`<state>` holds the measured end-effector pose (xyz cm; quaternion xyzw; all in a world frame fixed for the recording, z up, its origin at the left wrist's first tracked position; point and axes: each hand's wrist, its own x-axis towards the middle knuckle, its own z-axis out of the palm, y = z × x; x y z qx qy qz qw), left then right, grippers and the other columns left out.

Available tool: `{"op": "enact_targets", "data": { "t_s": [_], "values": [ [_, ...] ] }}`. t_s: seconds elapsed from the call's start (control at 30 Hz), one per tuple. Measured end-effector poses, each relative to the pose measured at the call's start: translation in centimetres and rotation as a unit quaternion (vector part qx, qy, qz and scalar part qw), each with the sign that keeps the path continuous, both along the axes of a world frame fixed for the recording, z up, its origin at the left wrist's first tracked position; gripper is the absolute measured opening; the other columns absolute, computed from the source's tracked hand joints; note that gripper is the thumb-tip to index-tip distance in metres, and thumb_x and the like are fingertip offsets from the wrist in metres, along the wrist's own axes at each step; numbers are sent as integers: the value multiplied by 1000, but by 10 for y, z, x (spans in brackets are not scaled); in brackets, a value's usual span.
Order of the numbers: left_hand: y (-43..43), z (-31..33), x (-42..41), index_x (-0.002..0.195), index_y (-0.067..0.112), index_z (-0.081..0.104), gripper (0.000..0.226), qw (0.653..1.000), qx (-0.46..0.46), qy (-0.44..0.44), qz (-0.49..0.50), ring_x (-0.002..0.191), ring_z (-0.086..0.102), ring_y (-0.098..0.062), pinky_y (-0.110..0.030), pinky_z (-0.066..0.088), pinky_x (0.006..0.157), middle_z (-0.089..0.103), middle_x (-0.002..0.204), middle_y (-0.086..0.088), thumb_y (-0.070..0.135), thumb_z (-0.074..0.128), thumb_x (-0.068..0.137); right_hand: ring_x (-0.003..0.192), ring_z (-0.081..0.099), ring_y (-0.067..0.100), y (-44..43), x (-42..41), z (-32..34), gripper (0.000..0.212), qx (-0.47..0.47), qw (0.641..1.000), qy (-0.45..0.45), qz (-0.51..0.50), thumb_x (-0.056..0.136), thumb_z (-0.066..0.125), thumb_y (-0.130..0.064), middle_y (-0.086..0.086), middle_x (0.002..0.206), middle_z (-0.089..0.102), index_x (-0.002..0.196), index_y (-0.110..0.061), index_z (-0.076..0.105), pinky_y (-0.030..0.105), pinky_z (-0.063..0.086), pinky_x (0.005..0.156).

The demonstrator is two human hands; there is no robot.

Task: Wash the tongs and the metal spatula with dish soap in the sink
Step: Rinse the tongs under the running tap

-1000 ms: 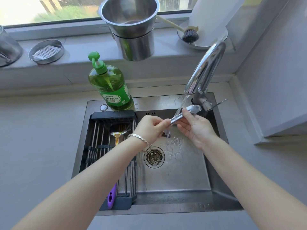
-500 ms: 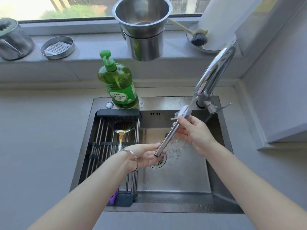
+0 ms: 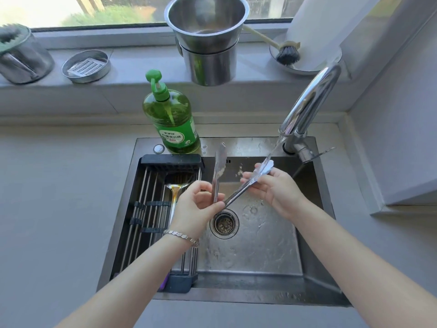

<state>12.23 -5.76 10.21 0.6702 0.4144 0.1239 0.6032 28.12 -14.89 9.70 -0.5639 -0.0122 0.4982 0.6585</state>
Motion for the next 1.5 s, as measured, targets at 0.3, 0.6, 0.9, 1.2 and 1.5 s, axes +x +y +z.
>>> {"op": "enact_targets", "data": {
  "t_s": [0.3,0.6,0.9,1.2,1.5],
  "values": [
    [-2,-5,8,91,3,49,22,999,-6,-30,16,63,67,6,-8,51,57,69,79,5,-5,65,79,91,67,24,-5,3,10,22,4,994,-106,-8,89,50,7,12,95,67,101,-11,55,35,55,86],
    [-22,-9,85,78,22,57,19,997,-41,-29,-58,72,67,-12,-25,54,73,69,76,1,6,66,81,67,70,9,-46,43,6,23,-25,977,-111,-180,92,44,2,10,93,64,113,-7,49,20,58,65],
    [-28,-21,67,94,7,56,13,988,-77,97,-97,60,65,-17,-26,57,50,68,75,-7,18,61,88,78,63,25,-45,2,-17,25,-179,984,2,-1,98,43,-22,20,99,65,81,-8,55,36,52,80],
    [-26,-48,45,110,16,59,39,945,-67,184,-260,97,68,-18,-35,54,90,70,108,-7,10,73,74,69,62,20,-31,-22,-74,24,-203,970,60,122,85,65,-28,5,66,65,85,-4,60,26,52,59],
    [8,-82,30,118,14,58,30,929,24,314,-197,105,60,-18,-28,49,92,62,118,-4,17,54,88,100,50,27,-46,-10,-185,83,-523,837,-26,162,86,61,-16,20,123,39,145,1,5,33,46,76]
  ]
}}
